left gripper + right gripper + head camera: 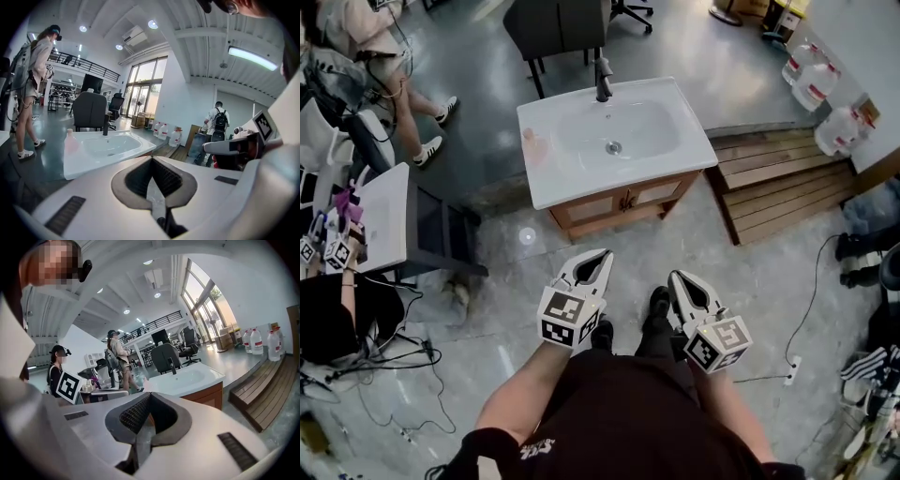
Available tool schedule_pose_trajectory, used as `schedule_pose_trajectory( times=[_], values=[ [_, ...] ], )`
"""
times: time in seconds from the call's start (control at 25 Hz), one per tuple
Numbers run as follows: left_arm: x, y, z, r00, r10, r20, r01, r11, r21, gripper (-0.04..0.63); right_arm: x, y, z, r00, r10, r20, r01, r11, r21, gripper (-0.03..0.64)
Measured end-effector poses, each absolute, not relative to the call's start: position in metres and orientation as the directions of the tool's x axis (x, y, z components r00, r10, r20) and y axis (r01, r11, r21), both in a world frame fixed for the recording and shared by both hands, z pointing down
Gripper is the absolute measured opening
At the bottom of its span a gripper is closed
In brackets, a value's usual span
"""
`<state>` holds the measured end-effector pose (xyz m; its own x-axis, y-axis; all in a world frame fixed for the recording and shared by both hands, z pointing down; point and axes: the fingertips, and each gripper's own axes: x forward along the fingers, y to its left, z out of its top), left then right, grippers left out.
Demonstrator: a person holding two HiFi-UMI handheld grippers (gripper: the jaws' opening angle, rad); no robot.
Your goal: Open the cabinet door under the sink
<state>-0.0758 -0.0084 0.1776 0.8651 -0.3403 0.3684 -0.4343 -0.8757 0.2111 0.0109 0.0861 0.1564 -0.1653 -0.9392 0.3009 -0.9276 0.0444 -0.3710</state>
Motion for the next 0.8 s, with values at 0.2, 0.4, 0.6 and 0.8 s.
schedule_pose_trajectory(
  times=[0.2, 0.4, 0.6, 0.8],
  values=[
    [-0.035, -0.034, 0.186, 0.819, -0.408, 0.403, -0.51, -0.839, 0.189, 0.011, 0.055, 0.054, 0.168, -0.265, -0.918, 0.295, -0.905, 0.131, -0.405, 0.012],
    [0.026, -0.055, 0.188, 0.771, -0.49, 0.407, -0.598, -0.777, 0.198, 0.011, 0.131, 0.03, 0.168, -0.339, -0.893, 0.295, -0.891, 0.205, -0.406, 0.012],
    [0.067, -0.073, 0.197, 0.704, -0.566, 0.429, -0.682, -0.709, 0.182, 0.011, 0.188, 0.007, 0.168, -0.398, -0.856, 0.329, -0.889, 0.272, -0.368, 0.012],
    [0.074, -0.074, 0.217, 0.654, -0.599, 0.462, -0.734, -0.649, 0.198, 0.011, 0.197, -0.008, 0.195, -0.471, -0.803, 0.365, -0.863, 0.333, -0.38, 0.012]
  ],
)
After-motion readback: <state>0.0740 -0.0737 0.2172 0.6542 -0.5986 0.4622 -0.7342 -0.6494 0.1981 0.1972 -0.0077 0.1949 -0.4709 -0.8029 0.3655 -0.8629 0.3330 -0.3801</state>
